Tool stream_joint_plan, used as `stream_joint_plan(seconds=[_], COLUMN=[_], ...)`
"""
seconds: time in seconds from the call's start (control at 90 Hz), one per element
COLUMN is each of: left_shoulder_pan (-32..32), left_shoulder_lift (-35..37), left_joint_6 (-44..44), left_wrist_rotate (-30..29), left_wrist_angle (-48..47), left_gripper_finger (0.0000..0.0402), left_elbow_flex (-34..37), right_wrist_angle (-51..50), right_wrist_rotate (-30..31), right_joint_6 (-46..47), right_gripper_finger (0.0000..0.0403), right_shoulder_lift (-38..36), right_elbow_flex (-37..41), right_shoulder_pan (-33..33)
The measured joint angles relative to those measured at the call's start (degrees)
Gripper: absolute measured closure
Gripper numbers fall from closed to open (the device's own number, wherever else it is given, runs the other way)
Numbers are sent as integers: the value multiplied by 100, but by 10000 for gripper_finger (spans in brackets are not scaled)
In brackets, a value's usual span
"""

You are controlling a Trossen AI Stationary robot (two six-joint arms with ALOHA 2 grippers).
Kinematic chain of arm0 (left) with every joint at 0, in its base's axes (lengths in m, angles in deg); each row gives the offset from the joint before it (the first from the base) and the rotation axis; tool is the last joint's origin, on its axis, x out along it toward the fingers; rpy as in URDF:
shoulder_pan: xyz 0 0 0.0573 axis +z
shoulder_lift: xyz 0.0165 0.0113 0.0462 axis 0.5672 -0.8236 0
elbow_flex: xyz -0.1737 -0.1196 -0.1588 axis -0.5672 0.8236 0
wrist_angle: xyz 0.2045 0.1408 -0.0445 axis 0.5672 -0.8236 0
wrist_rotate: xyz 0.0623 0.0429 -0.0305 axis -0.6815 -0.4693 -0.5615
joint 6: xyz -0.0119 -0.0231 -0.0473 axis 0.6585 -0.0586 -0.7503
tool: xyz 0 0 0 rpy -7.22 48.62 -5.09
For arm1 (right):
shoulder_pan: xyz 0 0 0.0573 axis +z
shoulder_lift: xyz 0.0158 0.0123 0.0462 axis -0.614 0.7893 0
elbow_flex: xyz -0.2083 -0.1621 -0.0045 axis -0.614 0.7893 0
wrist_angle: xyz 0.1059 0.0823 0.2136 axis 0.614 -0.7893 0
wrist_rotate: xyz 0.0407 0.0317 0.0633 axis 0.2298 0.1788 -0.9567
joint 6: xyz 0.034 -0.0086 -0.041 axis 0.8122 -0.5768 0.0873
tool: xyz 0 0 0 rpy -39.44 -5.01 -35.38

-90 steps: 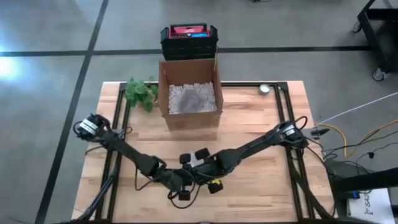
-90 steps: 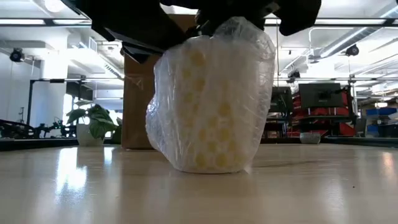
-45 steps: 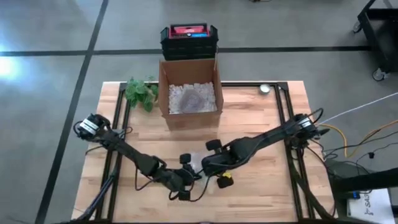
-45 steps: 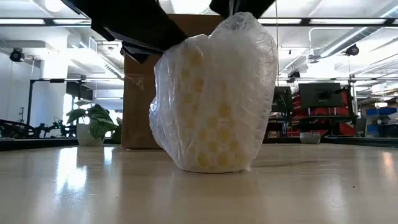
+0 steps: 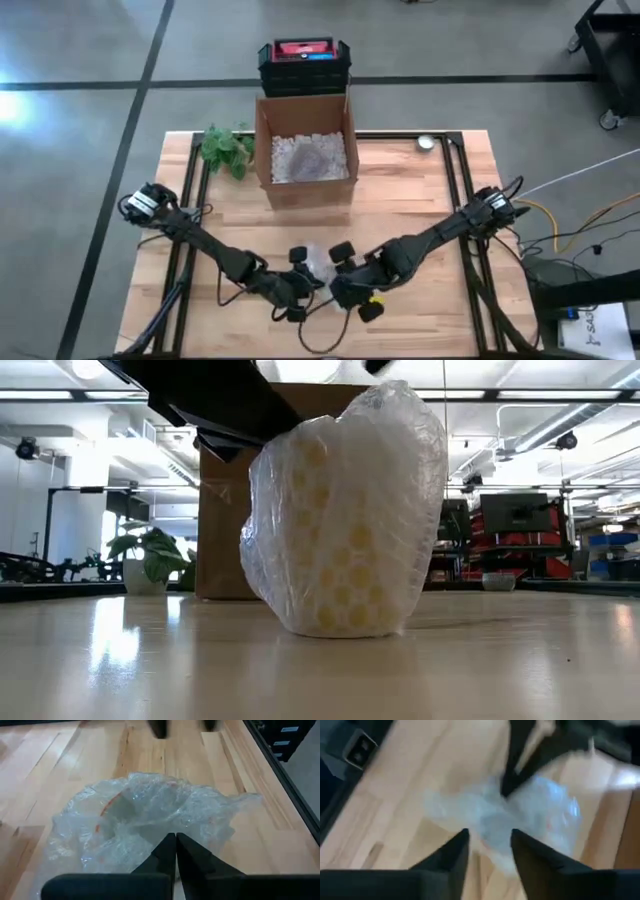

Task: Wrap mug
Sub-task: Put the wrapped yellow mug into the cardboard box

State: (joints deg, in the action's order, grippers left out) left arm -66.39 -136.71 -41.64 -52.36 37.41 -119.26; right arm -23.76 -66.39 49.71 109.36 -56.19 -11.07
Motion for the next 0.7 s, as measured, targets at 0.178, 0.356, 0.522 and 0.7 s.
stream_joint_plan(seconds=[0.178,0.356,0.522,0.7], left_shoulder_pan=[0,0,0,-54], left_shoulder_lift=[-2,-2,49,235], left_joint_6=[0,-20,-22,-7], left_wrist_rotate=[0,0,11,37], left_wrist_angle=[7,9,8,-212], left_gripper_finger=[402,402,402,402], left_elbow_flex=[0,0,2,-172], right_wrist_angle=[109,217,248,243], right_wrist_rotate=[140,153,165,198], right_joint_6=[48,50,-57,-80], right_gripper_finger=[161,147,183,302], right_shoulder_lift=[332,782,1085,1197], right_elbow_flex=[24,24,17,6], right_shoulder_pan=[6,-9,-8,-9])
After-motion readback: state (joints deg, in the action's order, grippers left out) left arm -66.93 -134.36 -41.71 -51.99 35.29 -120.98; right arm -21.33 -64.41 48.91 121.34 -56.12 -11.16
